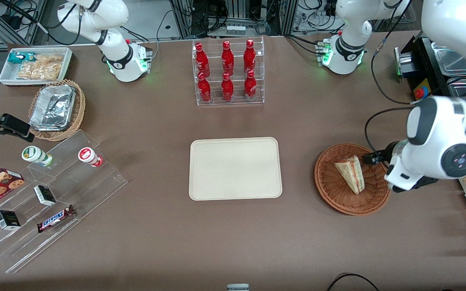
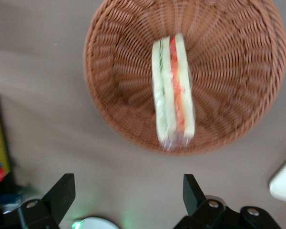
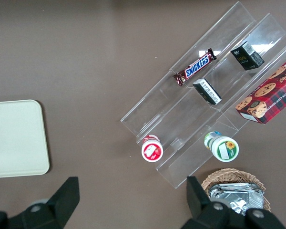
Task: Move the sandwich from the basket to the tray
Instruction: 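Close the left gripper on the wrapped sandwich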
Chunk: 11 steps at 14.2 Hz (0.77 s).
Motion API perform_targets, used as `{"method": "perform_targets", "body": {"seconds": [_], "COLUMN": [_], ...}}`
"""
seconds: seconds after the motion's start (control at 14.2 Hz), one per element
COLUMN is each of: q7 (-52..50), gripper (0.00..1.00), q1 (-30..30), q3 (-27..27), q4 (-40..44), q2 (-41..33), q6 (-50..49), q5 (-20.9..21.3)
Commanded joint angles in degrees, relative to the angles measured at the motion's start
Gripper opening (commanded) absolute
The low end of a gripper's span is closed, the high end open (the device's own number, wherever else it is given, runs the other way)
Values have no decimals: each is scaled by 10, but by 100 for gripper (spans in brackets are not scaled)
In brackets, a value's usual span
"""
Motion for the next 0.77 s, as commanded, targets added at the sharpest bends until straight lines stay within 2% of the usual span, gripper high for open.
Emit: {"method": "perform_targets", "body": {"seconds": [0.0, 0.42, 0.63, 0.7], "q7": [-73, -186, -190, -193], "gripper": [100, 100, 100, 100], "q1": [-4, -18, -12, -10], "q3": [-2, -2, -2, -2], "q4": [-37, -40, -53, -53], "q2": [2, 47, 53, 56], "q6": [64, 119, 138, 139], "q5": [7, 7, 5, -13]}}
